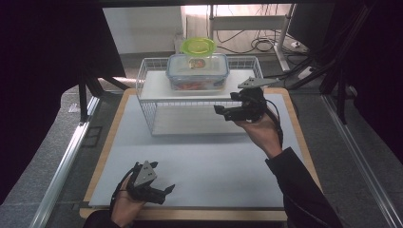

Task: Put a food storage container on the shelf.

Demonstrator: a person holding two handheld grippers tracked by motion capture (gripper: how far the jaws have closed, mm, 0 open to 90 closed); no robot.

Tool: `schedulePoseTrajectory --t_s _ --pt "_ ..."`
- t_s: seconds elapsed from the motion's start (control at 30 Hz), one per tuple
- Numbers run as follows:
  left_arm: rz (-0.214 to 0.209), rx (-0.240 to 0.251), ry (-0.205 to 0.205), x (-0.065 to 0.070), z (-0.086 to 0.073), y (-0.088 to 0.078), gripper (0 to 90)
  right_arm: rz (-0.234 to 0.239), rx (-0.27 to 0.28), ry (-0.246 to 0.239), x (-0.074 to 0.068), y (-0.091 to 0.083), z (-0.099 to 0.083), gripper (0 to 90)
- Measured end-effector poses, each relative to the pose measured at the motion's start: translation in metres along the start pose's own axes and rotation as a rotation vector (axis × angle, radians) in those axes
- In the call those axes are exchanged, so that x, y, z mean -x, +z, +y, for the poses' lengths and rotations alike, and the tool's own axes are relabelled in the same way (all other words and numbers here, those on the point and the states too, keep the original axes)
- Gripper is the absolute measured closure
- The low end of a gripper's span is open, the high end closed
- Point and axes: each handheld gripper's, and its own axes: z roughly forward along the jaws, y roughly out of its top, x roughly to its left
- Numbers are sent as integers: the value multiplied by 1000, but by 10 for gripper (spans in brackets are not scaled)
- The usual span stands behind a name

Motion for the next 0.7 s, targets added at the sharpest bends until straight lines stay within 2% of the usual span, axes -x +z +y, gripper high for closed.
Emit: schedulePoseTrajectory --t_s 0.23,0.7 --pt "-3 -5 2 0 0 0 32 11 13 -12 -7 -2 -16 136" --pt "-7 -9 0 1 0 1 32 40 -19 -21 -14 -4 -51 67"
